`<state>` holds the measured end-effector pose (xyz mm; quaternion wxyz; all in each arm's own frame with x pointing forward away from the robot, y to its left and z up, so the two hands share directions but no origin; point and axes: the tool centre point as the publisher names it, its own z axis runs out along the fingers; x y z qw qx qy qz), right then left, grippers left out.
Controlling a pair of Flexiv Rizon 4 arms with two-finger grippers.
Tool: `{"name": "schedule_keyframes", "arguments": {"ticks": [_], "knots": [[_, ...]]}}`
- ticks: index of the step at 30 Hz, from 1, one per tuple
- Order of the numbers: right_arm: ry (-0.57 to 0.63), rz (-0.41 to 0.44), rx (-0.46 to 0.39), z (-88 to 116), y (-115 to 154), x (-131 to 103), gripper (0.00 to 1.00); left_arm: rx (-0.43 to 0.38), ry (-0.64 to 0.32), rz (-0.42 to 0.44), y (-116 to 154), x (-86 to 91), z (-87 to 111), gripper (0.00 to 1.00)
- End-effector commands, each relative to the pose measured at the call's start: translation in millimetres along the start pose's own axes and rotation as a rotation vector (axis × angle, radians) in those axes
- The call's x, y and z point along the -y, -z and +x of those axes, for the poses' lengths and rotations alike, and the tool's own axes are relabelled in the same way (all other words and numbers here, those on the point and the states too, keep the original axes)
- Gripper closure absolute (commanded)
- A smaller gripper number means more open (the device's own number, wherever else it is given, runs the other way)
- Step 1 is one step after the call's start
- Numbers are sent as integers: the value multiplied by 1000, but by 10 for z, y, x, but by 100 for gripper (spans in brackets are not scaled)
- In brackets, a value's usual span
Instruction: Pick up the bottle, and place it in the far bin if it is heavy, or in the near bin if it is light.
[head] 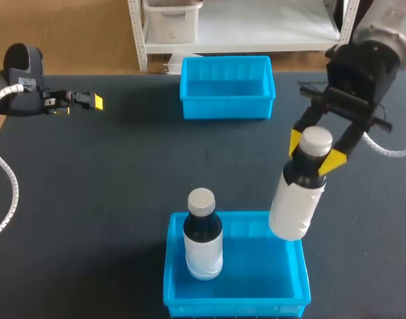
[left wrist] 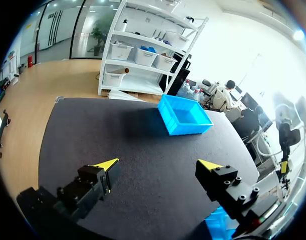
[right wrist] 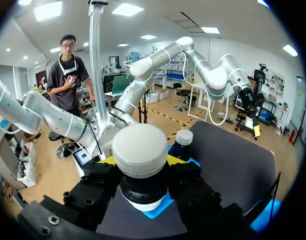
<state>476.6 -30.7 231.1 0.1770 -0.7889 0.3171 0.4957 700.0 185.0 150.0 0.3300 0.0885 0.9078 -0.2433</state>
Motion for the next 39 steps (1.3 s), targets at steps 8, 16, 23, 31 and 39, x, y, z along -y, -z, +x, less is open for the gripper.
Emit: {"name": "schedule_keyframes", "arguments": {"ticks": [8, 16, 23, 31, 39], "knots": [[15, -11, 1, -51, -511, -49, 100, 0, 0, 0, 0, 0, 0, 0], [5, -38, -4, 137, -716, 28, 100, 0, 0, 0, 0, 0, 0, 0], [14, -40, -43, 346, -813, 145, 100, 0, 0, 0, 0, 0, 0, 0], [14, -32, -91, 534, -873, 222, 100, 0, 0, 0, 0, 0, 0, 0], [0, -36, -92, 632, -874, 244, 100, 0, 0, 0, 0, 0, 0, 0]]}}
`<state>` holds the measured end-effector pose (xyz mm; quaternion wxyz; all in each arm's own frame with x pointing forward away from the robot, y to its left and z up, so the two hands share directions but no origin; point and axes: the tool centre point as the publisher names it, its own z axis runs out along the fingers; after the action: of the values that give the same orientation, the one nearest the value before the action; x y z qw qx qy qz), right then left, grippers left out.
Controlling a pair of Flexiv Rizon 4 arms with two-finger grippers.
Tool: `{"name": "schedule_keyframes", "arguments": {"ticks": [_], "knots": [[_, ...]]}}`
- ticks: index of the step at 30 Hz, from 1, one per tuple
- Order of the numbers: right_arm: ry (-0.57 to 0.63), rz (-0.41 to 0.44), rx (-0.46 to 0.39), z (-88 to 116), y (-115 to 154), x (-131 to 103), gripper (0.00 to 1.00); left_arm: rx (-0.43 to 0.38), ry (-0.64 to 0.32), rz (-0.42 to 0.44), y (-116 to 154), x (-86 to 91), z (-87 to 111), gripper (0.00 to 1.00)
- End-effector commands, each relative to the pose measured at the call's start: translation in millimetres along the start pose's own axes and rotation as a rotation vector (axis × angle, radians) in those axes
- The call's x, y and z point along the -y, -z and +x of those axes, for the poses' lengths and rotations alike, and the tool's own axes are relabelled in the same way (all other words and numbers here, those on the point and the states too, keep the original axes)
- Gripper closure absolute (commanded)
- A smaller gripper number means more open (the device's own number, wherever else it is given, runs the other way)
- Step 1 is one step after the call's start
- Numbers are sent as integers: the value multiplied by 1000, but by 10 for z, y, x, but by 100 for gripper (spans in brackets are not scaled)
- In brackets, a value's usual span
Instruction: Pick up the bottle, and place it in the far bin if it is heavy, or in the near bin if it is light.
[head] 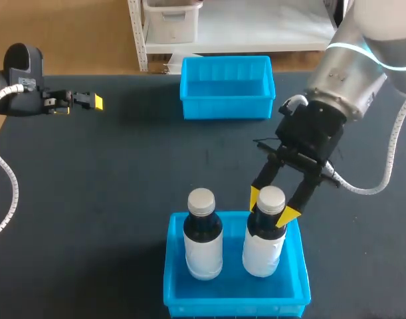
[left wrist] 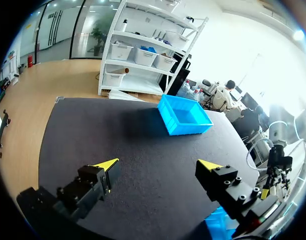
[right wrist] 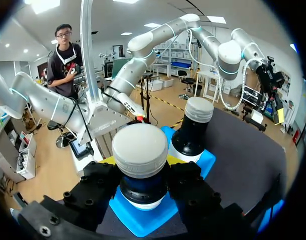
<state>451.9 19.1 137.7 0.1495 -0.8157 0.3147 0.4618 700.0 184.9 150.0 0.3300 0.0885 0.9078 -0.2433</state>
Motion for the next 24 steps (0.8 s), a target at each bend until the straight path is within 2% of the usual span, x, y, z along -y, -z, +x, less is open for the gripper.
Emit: {"name": "schedule_keyframes", "arguments": {"ticks": [1, 3, 6, 7, 9, 10, 11, 16, 21, 24], "knots": [[-7, -4, 4, 45, 0, 13, 100, 0, 0, 0, 0, 0, 0, 0], [-13, -8, 2, 68, -10, 17, 87, 0, 0, 0, 0, 0, 0, 0], [-22, -13, 0, 93, -23, 21, 78, 0, 0, 0, 0, 0, 0, 0], [-25, -15, -1, 101, -28, 23, 68, 0, 0, 0, 0, 0, 0, 0], [-32, -17, -6, 117, -36, 28, 54, 0, 0, 0, 0, 0, 0, 0], [-35, -17, -9, 123, -37, 29, 12, 0, 0, 0, 0, 0, 0, 0], [-42, -15, -11, 128, -37, 32, 0, 0, 0, 0, 0, 0, 0, 0], [-78, -7, -13, 119, 60, 60, 0, 0, 0, 0, 0, 0, 0, 0], [-117, -1, 1, 112, 383, 30, 0, 0, 0, 0, 0, 0, 0, 0], [-149, -11, -6, 200, 601, -25, 0, 0, 0, 0, 0, 0, 0, 0]]}}
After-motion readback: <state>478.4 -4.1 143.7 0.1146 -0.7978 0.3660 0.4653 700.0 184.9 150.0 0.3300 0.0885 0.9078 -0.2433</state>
